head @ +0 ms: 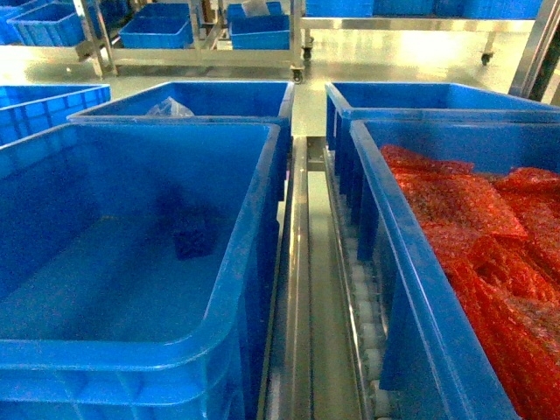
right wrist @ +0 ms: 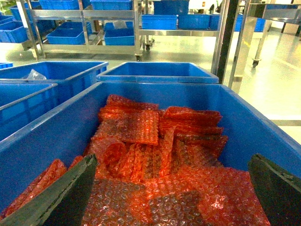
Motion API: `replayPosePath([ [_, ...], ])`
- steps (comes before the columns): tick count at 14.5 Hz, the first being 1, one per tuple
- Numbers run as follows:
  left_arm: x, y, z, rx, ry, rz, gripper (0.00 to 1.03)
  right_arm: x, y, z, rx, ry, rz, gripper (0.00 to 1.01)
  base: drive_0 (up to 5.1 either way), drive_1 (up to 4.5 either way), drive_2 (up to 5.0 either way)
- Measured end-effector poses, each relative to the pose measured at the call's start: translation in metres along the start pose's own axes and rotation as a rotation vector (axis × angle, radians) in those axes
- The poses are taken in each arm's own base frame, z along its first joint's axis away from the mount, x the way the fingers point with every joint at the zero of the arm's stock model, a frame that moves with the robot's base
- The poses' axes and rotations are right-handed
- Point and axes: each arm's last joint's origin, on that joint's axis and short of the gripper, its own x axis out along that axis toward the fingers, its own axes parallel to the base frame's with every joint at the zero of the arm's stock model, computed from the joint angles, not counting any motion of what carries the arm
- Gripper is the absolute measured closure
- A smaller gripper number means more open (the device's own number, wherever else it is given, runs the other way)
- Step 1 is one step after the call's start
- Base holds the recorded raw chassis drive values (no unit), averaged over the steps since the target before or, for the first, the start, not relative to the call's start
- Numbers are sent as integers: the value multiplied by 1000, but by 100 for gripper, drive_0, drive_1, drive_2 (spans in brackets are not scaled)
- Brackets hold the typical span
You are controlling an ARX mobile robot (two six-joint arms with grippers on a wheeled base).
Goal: Pick blue part to blue bin on bottom shelf
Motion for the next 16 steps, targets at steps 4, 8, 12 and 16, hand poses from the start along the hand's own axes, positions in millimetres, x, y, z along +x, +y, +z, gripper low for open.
replayPosePath([
  [4, 0, 0, 0, 0, 0, 0, 5, 0, 0, 0, 0, 0, 0, 3, 0, 0, 0],
  [8, 0, 0, 0, 0, 0, 0, 5, 0, 0, 0, 0, 0, 0, 3, 0, 0, 0],
  [12, 0, 0, 0, 0, 0, 0, 5, 0, 0, 0, 0, 0, 0, 3, 0, 0, 0],
  [16, 0, 0, 0, 0, 0, 0, 5, 0, 0, 0, 0, 0, 0, 3, 0, 0, 0],
])
